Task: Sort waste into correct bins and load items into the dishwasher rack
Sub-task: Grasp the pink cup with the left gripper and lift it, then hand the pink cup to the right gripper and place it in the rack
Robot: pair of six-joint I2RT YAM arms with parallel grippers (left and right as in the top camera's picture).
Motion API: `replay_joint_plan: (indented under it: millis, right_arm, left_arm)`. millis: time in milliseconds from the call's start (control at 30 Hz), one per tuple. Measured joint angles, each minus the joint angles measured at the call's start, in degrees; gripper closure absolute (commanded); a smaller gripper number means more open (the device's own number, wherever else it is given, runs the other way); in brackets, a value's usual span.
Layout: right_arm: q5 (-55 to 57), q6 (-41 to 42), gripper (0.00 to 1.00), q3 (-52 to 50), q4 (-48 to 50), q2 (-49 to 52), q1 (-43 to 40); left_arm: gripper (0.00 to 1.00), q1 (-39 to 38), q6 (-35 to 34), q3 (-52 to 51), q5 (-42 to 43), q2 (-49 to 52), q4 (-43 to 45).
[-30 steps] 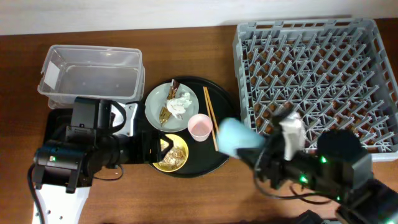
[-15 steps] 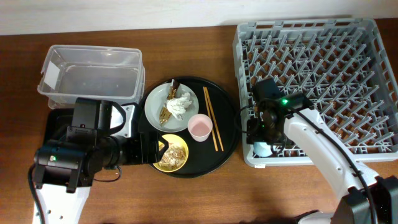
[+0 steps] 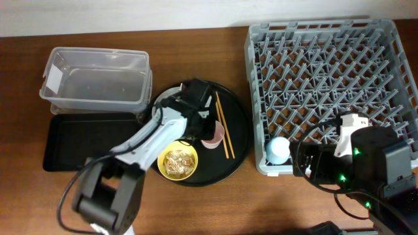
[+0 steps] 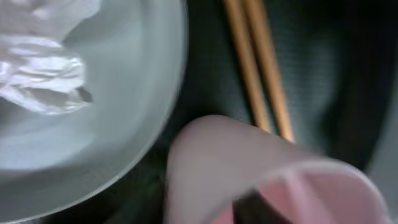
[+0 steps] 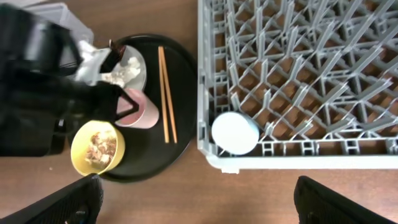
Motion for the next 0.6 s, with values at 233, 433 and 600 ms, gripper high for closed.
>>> replay_joint_plan:
  millis: [233,433,600]
  right_arm:
    - [-4.94,-1.77,0.05,-4.33,2.27,1.09,-0.07]
    - [-36.52,-19.39,0.02,-4.87,20.11,3.93,-0.11]
    - [-61.35,-26.36,0.12,-4.98,33.90,14.58,1.42]
  left_arm:
    - [1.00,0.31,-2.91,8.24,-2.67,-1.07,-15.15]
    - [1.00,16.06,22.69,18.34,49.99,-18.43,-37.16]
    - [1.00,16.74,34.42,18.49,63.23,-19.78,-45.44]
